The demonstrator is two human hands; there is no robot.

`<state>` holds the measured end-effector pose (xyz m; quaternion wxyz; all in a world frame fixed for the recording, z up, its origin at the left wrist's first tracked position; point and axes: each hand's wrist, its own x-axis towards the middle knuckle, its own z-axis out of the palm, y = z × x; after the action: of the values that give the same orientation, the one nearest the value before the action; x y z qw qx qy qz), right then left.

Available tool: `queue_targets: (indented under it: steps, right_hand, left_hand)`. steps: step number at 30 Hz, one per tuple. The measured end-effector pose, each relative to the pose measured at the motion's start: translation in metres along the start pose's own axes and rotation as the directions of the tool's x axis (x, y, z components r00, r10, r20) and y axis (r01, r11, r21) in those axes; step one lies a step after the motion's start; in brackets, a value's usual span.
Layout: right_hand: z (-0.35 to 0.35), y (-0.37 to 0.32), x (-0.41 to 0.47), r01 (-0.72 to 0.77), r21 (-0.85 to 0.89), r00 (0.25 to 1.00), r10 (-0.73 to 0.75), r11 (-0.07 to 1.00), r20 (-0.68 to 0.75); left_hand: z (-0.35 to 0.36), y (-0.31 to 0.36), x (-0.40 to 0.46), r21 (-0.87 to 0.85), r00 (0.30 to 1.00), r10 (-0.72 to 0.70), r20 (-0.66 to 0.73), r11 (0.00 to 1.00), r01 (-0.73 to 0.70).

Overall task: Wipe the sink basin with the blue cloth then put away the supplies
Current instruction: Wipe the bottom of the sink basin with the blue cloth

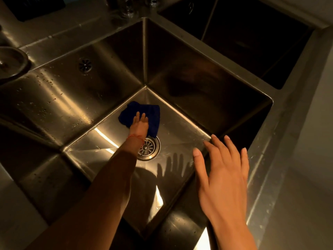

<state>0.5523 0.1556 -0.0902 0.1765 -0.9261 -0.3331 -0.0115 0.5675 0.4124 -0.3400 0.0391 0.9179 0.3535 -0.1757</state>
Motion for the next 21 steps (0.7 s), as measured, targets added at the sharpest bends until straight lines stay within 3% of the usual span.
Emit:
queue_targets:
  steps: [5,11,16,21]
  right_hand:
    - [-0.001,-0.001,-0.001,-0.003,-0.017,1.000,0.003,1.000,0.001]
    - [-0.001,-0.001,0.000,-0.005,-0.007,1.000,0.005,1.000,0.003]
    - [0.000,-0.002,0.000,-0.013,-0.006,1.000,0.013,1.000,0.001]
    - [0.000,-0.002,0.001,-0.015,-0.009,1.000,0.015,1.000,0.001]
  left_hand:
    - [-0.002,0.023,-0.002,-0.060,1.000,0.010,-0.008,0.998,-0.011]
    - [-0.004,0.026,0.000,-0.004,0.989,0.145,0.031,0.989,-0.145]
    - [-0.008,0.025,-0.007,0.016,0.986,0.155,0.057,0.988,-0.156]
    - [-0.009,0.014,-0.005,0.099,0.934,0.343,0.095,0.931,-0.352]
